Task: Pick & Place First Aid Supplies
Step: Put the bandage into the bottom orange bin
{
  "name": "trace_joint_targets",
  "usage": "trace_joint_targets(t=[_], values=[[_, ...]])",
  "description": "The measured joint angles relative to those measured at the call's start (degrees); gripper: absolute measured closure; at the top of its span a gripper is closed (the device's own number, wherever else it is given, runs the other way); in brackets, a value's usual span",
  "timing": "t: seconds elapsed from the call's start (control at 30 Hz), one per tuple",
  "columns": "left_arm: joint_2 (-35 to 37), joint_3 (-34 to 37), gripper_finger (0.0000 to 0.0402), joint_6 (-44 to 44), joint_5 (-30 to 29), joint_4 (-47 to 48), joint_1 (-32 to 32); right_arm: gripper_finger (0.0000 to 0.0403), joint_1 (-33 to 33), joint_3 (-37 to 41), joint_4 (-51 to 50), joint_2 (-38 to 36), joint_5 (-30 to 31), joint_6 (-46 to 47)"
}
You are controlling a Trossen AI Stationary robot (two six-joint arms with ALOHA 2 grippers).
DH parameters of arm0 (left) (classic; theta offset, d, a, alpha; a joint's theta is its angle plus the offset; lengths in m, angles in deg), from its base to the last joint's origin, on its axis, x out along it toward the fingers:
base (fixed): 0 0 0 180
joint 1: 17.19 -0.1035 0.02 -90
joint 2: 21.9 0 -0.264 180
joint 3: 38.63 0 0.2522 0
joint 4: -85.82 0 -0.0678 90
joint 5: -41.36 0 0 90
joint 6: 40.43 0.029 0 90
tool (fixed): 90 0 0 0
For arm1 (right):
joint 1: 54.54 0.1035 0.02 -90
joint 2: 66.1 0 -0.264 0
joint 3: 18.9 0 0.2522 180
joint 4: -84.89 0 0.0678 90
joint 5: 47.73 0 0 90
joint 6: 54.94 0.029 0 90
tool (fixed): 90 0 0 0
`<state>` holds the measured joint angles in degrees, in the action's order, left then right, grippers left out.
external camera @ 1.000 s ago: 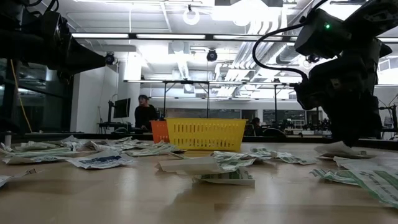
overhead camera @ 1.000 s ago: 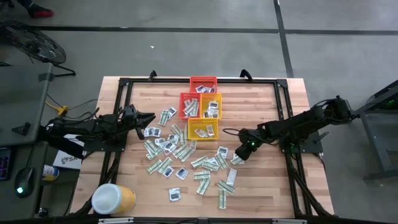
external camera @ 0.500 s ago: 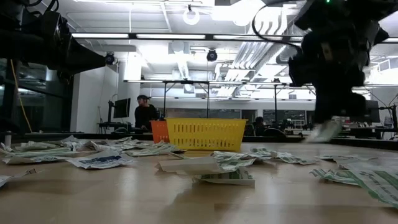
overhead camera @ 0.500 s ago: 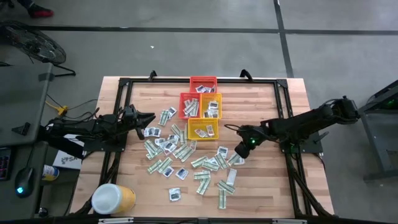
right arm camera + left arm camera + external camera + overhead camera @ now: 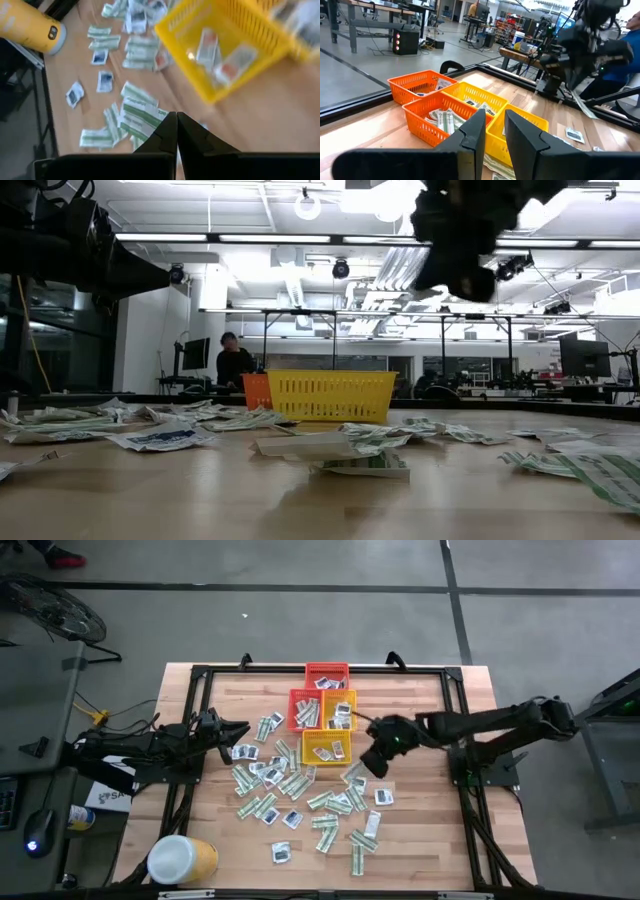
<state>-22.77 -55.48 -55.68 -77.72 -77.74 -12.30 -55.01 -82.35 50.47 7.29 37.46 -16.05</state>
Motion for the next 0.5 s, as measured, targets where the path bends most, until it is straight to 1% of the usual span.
trace_joint_targets(t=[0.1,0.3,0.5], values=[[-0.01,0.01,0.0328,0.0,0.0,0.0,0.0,0.0403,-2.87,-5.52,-1.65,3.74,-1.0,-6.94],[0.01,0.01,0.0328,0.0,0.0,0.0,-0.01,0.0403,-9.52,-18.17,-5.32,14.65,-8.14,-21.99],[0.01,0.02,0.0328,-0.01,0.02,0.0,0.0,0.0403,-15.01,-31.34,-11.0,26.0,-12.14,-33.96]])
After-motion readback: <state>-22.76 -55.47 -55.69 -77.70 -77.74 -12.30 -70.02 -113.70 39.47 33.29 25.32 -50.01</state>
